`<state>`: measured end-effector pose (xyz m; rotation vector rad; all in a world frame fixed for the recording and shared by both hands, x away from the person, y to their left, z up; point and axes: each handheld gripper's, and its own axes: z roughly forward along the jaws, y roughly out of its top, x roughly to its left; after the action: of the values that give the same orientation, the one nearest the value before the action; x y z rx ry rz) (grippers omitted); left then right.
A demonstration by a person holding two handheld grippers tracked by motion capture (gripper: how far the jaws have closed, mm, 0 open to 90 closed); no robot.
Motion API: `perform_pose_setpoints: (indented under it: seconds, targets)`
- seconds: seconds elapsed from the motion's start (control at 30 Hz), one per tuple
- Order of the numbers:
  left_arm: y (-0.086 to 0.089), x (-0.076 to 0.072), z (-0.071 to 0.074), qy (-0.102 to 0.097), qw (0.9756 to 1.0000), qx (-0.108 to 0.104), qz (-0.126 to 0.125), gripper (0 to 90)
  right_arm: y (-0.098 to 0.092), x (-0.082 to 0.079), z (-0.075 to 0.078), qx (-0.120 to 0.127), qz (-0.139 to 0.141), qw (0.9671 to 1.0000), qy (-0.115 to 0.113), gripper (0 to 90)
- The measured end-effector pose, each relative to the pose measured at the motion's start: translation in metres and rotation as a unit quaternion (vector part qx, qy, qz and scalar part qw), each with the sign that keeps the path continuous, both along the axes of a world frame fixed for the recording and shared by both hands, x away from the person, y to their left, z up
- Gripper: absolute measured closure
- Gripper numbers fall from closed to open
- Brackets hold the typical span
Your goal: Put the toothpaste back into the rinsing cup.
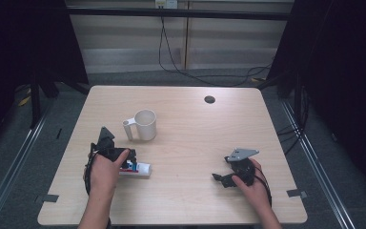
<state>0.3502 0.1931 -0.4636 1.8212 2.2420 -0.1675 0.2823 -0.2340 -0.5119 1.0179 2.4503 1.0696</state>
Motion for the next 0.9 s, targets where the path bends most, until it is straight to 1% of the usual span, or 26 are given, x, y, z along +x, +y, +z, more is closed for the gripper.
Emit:
perform_pose_setpoints:
  seconds: [0.03,0.1,0.13,0.23,0.27,0.33,0.37,0.47,0.5,0.53,0.6,0.63,0.7,0.83,0.9]
  targets:
    - [0.001,0.0,0.001,0.002,1.0,0.0,-0.006,0.0,0.0,0.0,0.0,0.0,0.0,1.0,0.0,14.1]
    - [0.0,0.0,0.001,0.001,1.0,0.002,-0.005,0.0,0.0,0.0,0.0,0.0,0.0,1.0,0.0,14.2]
    - [0.001,0.0,0.0,0.001,0.9999,0.001,-0.01,0.0,0.0,0.0,0.0,0.0,0.0,1.0,0.0,14.1]
    - [0.002,0.002,0.0,0.008,1.0,-0.004,-0.005,0.0,0.0,0.0,0.0,0.0,0.0,1.0,0.0,14.2]
    - [0.001,0.002,0.0,0.006,1.0,-0.002,0.0,0.0,0.0,0.0,0.0,0.0,0.0,1.0,0.0,14.1]
    - [0.001,0.003,0.0,0.009,1.0,-0.002,0.002,0.0,0.0,0.0,0.0,0.0,0.0,1.0,0.0,14.2]
    - [0.002,0.003,0.0,0.014,0.9999,-0.005,-0.002,0.0,0.0,0.0,0.0,0.0,0.0,1.0,0.0,14.1]
    - [0.001,0.004,-0.001,0.011,0.9999,-0.003,0.005,0.0,0.0,0.0,0.0,0.0,0.0,1.0,0.0,14.2]
    - [0.0,0.004,-0.001,0.009,0.9998,-0.002,0.015,0.0,0.0,0.0,0.0,0.0,0.0,1.0,0.0,14.2]
    - [0.001,0.005,-0.001,0.01,0.9999,-0.002,0.008,0.0,0.0,0.0,0.0,0.0,0.0,1.0,0.0,14.2]
    - [0.001,0.005,-0.001,0.011,0.9999,0.0,0.008,0.0,0.0,0.0,0.0,0.0,0.0,1.0,0.0,14.2]
    - [0.0,0.005,-0.001,0.01,0.9999,0.004,0.003,0.0,0.0,0.0,0.0,0.0,0.0,1.0,0.0,14.2]
    - [-0.001,0.006,-0.001,0.008,0.9999,0.005,0.008,0.0,0.0,0.0,0.0,0.0,0.0,1.0,0.0,14.2]
    - [-0.008,0.009,-0.003,0.005,0.9995,0.029,-0.01,0.0,0.0,0.0,0.0,0.0,0.0,1.0,0.0,14.2]
    - [-0.012,0.009,-0.003,-0.003,0.9989,0.044,-0.02,0.4,0.0,0.0,0.0,0.0,0.0,1.0,0.0,14.2]
